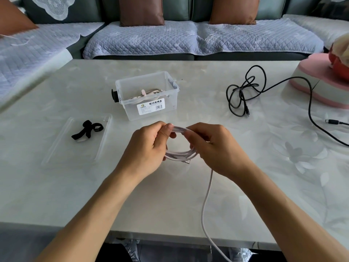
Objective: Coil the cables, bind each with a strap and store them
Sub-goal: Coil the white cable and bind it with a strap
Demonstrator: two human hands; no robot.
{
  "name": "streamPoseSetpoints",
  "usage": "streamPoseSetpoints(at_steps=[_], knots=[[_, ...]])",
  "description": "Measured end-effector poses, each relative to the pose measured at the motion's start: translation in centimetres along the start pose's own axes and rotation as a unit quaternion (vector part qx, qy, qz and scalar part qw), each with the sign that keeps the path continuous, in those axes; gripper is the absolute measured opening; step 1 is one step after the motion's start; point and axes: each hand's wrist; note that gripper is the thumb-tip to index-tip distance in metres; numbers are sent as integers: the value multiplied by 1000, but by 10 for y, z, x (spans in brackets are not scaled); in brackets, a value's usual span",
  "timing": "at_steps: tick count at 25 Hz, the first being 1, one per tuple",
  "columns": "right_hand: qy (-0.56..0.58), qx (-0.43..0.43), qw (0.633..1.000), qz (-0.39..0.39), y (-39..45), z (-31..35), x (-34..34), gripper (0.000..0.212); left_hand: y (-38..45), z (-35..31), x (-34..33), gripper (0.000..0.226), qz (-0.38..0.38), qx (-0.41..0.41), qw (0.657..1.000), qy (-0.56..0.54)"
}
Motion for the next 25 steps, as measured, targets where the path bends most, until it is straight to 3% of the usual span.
streamPoseSetpoints(at_steps=[3, 8, 16, 20, 23, 25], knots=[[104, -79, 991, 8, 0, 3, 1, 26, -2, -3, -4, 33, -21, 17, 999, -25], [253, -112, 961, 0, 1, 11, 8, 31, -6, -13, -6, 41, -10, 32, 991, -126], [245, -148, 958, -26, 0, 13, 3, 36, -2, -7, -12, 28, -35, 7, 996, -78], [255, -181, 950, 11, 0, 14, 5, 38, 3, -4, -11, 32, -136, 61, 986, -76], [267, -201, 941, 56, -2, 14, 11, 33, 8, -2, -9, 34, -168, 115, 972, -113], [286, -197, 937, 22, -2, 17, 10, 30, 8, -2, -8, 34, -170, 122, 971, -119]])
Point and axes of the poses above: each hand's wrist, its own y-axis towards the middle knuckle, its own x-axis out of the back of the hand, z = x × y, and after that the axes turned 10 degrees about x, right-handed
